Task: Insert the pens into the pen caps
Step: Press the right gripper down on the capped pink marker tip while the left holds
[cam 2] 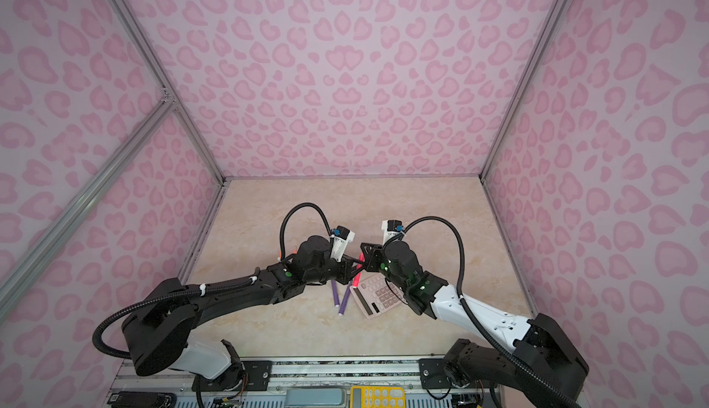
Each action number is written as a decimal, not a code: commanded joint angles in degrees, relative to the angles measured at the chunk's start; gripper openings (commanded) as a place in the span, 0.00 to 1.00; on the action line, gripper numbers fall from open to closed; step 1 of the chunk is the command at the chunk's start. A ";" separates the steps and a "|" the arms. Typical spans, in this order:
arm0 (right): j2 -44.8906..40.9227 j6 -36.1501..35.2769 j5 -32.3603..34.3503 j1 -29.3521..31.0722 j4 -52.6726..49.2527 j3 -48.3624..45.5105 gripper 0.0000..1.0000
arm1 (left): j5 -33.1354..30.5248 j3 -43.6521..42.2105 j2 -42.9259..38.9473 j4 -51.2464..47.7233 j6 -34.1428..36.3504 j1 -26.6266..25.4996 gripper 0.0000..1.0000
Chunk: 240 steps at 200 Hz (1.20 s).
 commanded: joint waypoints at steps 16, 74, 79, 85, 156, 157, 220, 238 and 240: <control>-1.67 -1.74 -3.83 0.37 0.35 -0.39 0.28 | -5.62 -0.36 -1.47 3.65 -0.39 0.53 0.03; -2.01 -5.12 -1.68 -1.09 -6.08 4.26 0.78 | -6.83 1.86 -0.04 1.11 1.54 -1.54 0.03; -2.10 -5.00 -1.40 -1.48 -6.98 4.59 0.79 | -6.83 1.94 0.09 1.23 1.62 -1.72 0.03; -2.25 -4.68 -0.97 -1.91 -7.89 4.73 0.79 | -6.80 1.94 0.20 1.22 1.71 -1.89 0.03; -3.13 -2.99 -5.26 -7.66 -7.70 3.97 0.61 | -12.14 5.12 0.90 -2.69 6.40 -6.84 0.03; -3.11 -3.03 -5.35 -7.69 -7.68 3.95 0.61 | -12.21 5.16 0.96 -2.81 6.47 -6.93 0.03; -2.13 -3.42 -6.68 -7.67 -7.88 4.60 0.38 | -12.99 6.75 2.07 -4.43 7.60 -7.89 0.03; -1.69 -3.42 -6.96 -7.72 -8.08 4.87 0.31 | -12.91 6.95 2.25 -4.58 7.69 -7.98 0.03; -1.68 -3.42 -6.94 -7.72 -8.09 4.91 0.30 | -12.92 6.95 2.27 -4.53 7.69 -7.98 0.03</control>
